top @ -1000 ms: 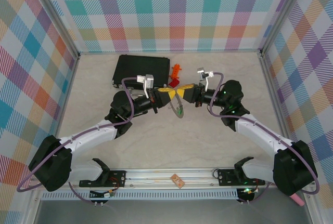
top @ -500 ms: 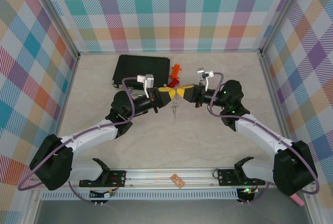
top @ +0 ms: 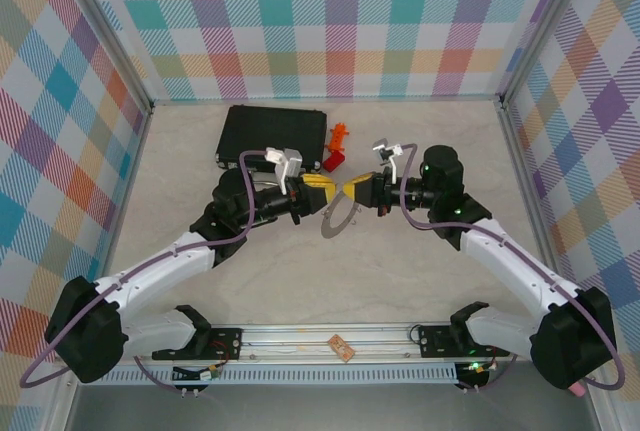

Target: Put the keys on the keyring

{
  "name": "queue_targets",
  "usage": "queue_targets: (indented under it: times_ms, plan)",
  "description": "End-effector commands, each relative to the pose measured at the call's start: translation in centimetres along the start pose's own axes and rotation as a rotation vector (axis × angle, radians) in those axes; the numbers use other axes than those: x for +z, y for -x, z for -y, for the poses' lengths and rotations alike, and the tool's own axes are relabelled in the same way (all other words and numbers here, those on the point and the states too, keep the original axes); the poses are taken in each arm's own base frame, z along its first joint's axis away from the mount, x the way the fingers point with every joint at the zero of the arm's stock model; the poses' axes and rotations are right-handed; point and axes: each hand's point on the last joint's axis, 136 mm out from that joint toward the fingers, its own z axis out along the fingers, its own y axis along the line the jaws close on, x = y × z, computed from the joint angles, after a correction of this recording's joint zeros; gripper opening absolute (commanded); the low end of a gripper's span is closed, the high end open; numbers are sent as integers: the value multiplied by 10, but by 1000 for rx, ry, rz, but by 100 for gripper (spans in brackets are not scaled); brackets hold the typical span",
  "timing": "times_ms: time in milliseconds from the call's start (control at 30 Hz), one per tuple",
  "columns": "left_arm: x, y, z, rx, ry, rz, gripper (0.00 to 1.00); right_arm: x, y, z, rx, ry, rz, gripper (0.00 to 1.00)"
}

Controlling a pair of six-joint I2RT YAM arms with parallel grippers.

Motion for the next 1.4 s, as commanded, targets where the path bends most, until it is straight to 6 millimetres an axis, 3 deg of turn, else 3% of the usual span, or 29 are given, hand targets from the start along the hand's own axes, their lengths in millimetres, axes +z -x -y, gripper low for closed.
queue_targets:
  times_ms: [0,267,600,800,1133,1367]
  plan:
    - [-2,-2,6,63,-16,-57,26,-5,-1,-7,-51,4,-44,0]
    - [1,-12,3,70,-20,-117,27,-2,2,-9,-51,35,-56,0]
    - [7,-8,5,72,-41,-118,25,1,0,-11,-41,72,-71,0]
    - [11,-8,6,62,-59,-137,17,1,-1,-13,-39,87,-77,0]
    - [10,-17,4,73,-48,-180,16,0,0,-12,-41,73,-70,0]
    - [8,-9,4,86,-27,-142,10,2,-4,-12,-25,95,-85,0]
